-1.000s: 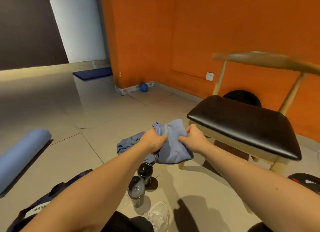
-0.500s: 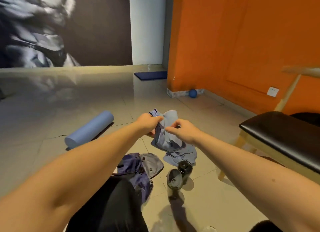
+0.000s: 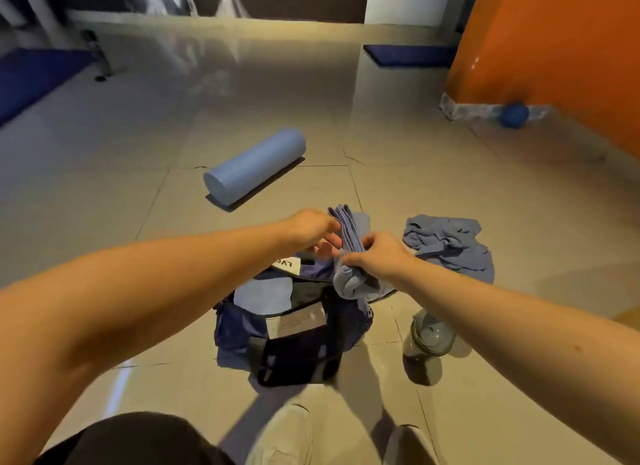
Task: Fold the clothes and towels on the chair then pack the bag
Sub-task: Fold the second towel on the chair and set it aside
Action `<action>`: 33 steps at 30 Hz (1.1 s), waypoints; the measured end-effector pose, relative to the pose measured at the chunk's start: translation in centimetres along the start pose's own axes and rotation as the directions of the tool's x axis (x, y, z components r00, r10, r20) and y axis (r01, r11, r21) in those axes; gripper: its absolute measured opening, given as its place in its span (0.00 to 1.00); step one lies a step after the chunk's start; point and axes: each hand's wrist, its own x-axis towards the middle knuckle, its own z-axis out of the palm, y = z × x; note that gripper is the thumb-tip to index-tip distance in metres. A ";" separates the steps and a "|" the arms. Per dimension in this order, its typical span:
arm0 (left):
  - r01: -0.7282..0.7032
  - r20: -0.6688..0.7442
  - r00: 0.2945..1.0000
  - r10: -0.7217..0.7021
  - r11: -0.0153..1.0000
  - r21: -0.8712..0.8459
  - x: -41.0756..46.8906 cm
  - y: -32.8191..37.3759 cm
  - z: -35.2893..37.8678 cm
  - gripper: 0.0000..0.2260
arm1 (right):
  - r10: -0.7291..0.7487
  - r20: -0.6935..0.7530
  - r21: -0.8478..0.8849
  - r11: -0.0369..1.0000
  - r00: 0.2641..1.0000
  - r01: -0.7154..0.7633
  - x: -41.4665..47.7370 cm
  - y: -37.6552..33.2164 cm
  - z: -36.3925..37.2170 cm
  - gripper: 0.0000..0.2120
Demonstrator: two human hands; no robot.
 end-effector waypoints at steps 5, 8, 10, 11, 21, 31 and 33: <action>0.057 -0.077 0.997 -0.026 0.902 0.427 3.9 -9.8 -1.0 0.10 | 0.072 -0.003 -0.063 0.995 0.997 -0.072 5.6 2.6 5.5 0.09; 0.056 0.041 0.994 -0.102 0.787 0.614 4.2 -14.8 0.3 0.19 | 0.082 -0.049 -0.001 0.997 0.995 -0.082 8.4 3.4 7.9 0.09; 0.018 0.062 0.995 -0.073 0.780 0.625 3.6 -16.6 1.5 0.12 | 0.070 -0.067 0.052 0.996 0.995 -0.066 9.7 3.6 9.3 0.10; -0.011 0.056 0.998 -0.032 0.775 0.632 3.3 -17.1 2.0 0.09 | 0.055 -0.068 0.074 0.996 0.996 -0.050 10.1 3.6 10.0 0.11; -0.339 0.158 0.930 0.332 0.608 0.718 0.2 -18.8 2.0 0.07 | -0.089 0.076 -0.270 0.957 0.993 0.107 7.8 7.1 13.6 0.12; -0.268 0.137 0.860 0.492 0.206 0.941 9.8 -17.2 -5.5 0.14 | -0.082 0.041 -0.377 0.922 0.996 0.091 6.6 10.2 13.1 0.16; -0.234 0.237 0.896 0.375 -0.053 0.971 12.1 -16.8 -6.0 0.22 | -0.092 0.052 -0.389 0.915 0.994 0.105 6.4 10.4 13.1 0.15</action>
